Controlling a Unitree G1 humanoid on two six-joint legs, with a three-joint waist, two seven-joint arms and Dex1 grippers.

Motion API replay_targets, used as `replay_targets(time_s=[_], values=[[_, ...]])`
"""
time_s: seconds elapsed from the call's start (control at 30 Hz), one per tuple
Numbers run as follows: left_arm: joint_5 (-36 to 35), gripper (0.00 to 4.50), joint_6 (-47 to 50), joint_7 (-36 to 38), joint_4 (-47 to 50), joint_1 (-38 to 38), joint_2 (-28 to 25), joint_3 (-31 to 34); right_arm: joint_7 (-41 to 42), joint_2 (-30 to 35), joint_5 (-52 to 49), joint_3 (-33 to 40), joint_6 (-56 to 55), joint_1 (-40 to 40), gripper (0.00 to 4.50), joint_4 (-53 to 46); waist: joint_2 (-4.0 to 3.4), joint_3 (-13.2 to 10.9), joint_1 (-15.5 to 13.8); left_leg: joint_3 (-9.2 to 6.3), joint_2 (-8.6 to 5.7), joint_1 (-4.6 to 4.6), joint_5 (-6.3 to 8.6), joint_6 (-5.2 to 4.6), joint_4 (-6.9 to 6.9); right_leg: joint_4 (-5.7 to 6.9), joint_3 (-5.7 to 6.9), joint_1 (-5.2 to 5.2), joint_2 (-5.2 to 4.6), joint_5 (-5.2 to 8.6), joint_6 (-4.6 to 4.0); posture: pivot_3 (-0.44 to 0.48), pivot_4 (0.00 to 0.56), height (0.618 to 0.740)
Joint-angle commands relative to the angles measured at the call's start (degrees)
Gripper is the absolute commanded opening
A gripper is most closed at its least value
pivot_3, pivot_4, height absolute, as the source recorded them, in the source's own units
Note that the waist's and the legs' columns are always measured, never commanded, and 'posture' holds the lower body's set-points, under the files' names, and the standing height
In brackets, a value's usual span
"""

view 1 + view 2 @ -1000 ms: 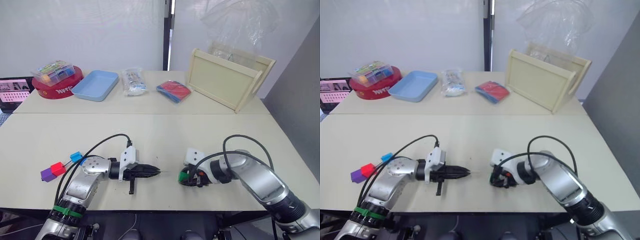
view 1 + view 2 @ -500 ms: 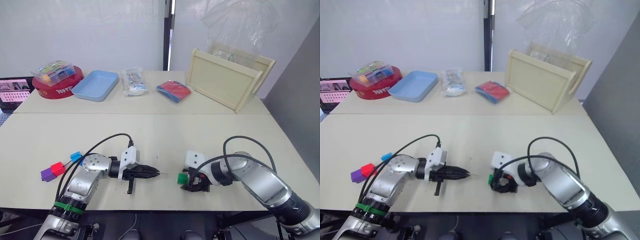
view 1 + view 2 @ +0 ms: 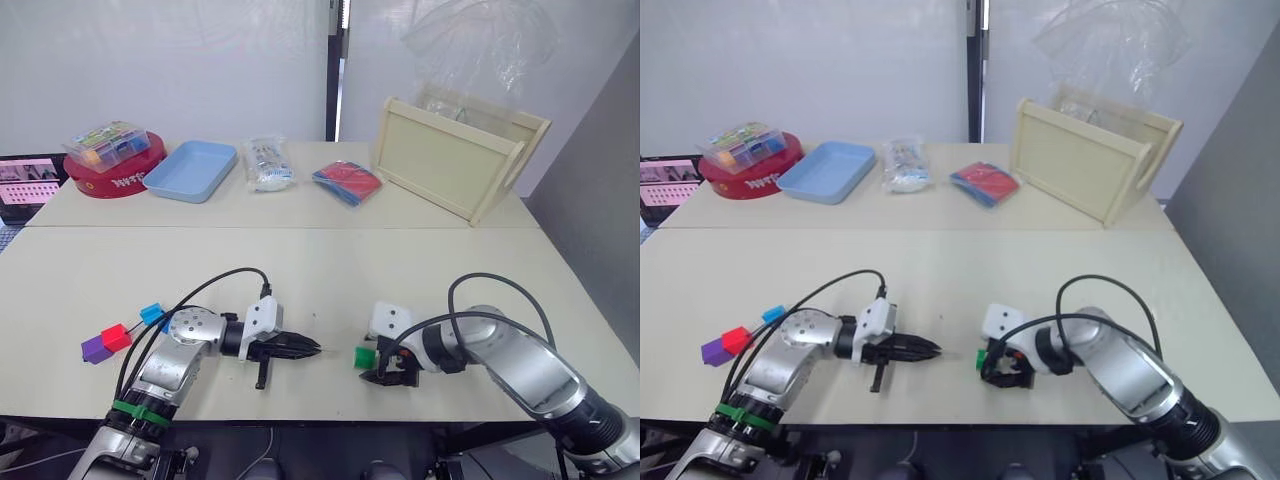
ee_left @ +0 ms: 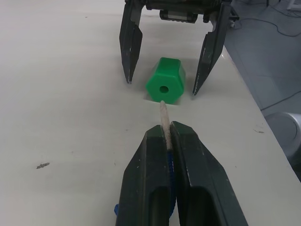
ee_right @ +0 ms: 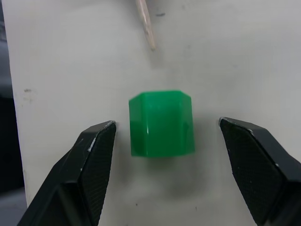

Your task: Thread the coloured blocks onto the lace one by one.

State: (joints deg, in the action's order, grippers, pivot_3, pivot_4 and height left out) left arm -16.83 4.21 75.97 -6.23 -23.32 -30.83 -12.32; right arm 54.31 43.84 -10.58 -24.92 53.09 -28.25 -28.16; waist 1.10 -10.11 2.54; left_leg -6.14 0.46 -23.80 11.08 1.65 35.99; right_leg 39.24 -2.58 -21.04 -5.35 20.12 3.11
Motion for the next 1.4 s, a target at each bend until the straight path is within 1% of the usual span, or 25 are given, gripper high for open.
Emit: replay_targets(time_s=[0.03, 0.1, 0.23, 0.3, 0.7, 0.87, 1.17, 1.3, 1.4], values=[[0.38, 0.0, -1.34, 0.37, -0.26, -1.33, 0.56, -0.32, -0.61, -0.25, -0.4, 0.38, 0.76, -0.91, 3.68, -0.68, 0.0, 0.0, -0.06, 0.0, 0.0, 0.0, 0.0, 0.0, 0.0, 0.0, 0.0, 0.0, 0.0, 0.0, 0.0, 0.0, 0.15, 0.74], [0.49, 0.0, -1.59, 0.45, -0.65, -1.61, 0.76, -0.5, -0.72, -0.33, -0.48, 0.32, 1.05, -1.08, 3.14, -0.6, 0.0, 0.0, -0.01, 0.0, 0.0, 0.0, 0.0, 0.0, 0.01, 0.0, 0.0, 0.0, -0.01, 0.0, 0.0, 0.0, 0.15, 0.74], [1.11, 0.0, -2.1, 0.65, -1.55, -2.1, 1.37, -0.86, -1.06, -0.62, -1.15, 0.53, 2.56, -1.27, 1.78, -1.06, 0.0, 0.0, 0.04, 0.0, 0.0, 0.0, 0.0, 0.0, 0.01, 0.01, 0.0, 0.0, 0.0, 0.0, 0.0, 0.0, 0.15, 0.74], [1.33, 0.0, -2.29, 0.69, -1.91, -2.29, 1.72, -1.05, -1.02, -0.41, -1.39, 0.49, 2.9, -1.2, 1.34, -1.47, 0.0, 0.0, 0.02, 0.0, 0.0, 0.0, 0.0, 0.0, 0.01, 0.02, 0.0, 0.0, 0.0, 0.0, 0.0, 0.0, 0.15, 0.74], [3.24, 0.0, -3.2, 0.92, -4.5, -3.91, 3.02, -3.22, -0.12, 0.37, -2.1, -1.75, 2.56, -1.83, 1.34, -3.06, 0.0, 0.0, 0.08, 0.0, 0.0, 0.0, 0.0, 0.0, 0.03, 0.02, 0.0, 0.0, 0.0, 0.0, 0.0, 0.0, 0.15, 0.74], [2.93, 0.0, -2.68, 0.99, -3.37, -2.7, 3.26, -3.57, -0.21, 0.25, -2.37, -1.69, 2.64, -1.86, 1.34, -2.93, 0.0, 0.0, 0.07, -0.01, 0.0, 0.0, 0.0, 0.0, 0.05, 0.04, 0.0, 0.0, 0.01, 0.0, 0.0, 0.0, 0.15, 0.74], [2.18, 0.0, -1.95, 0.8, -2.71, -2.88, 3.95, -3.34, -0.15, 0.37, -2.24, -1.67, 1.96, -1.64, 1.34, -2.09, 0.0, 0.0, 0.05, -0.01, 0.0, 0.0, 0.0, -0.01, 0.07, 0.05, 0.0, 0.0, 0.01, 0.0, 0.0, 0.0, 0.15, 0.74], [2.0, 0.0, -1.27, 1.22, -2.34, -3.07, 5.66, -4.77, -0.43, -0.29, -2.54, -1.6, 2.27, -1.62, 1.34, -2.05, 0.01, 0.0, 0.0, -0.01, -0.01, 0.0, 0.0, -0.01, 0.08, 0.05, 0.0, 0.0, 0.0, 0.0, 0.0, 0.0, 0.15, 0.74], [1.87, 0.0, -0.44, 1.35, -1.69, -3.27, 6.05, -4.68, -0.44, -0.02, -2.53, -1.57, 2.34, -1.29, 1.34, -2.12, 0.01, 0.01, -0.03, -0.01, -0.01, 0.0, 0.0, -0.01, 0.08, 0.05, 0.0, 0.01, 0.0, 0.0, 0.0, 0.0, 0.15, 0.74]])
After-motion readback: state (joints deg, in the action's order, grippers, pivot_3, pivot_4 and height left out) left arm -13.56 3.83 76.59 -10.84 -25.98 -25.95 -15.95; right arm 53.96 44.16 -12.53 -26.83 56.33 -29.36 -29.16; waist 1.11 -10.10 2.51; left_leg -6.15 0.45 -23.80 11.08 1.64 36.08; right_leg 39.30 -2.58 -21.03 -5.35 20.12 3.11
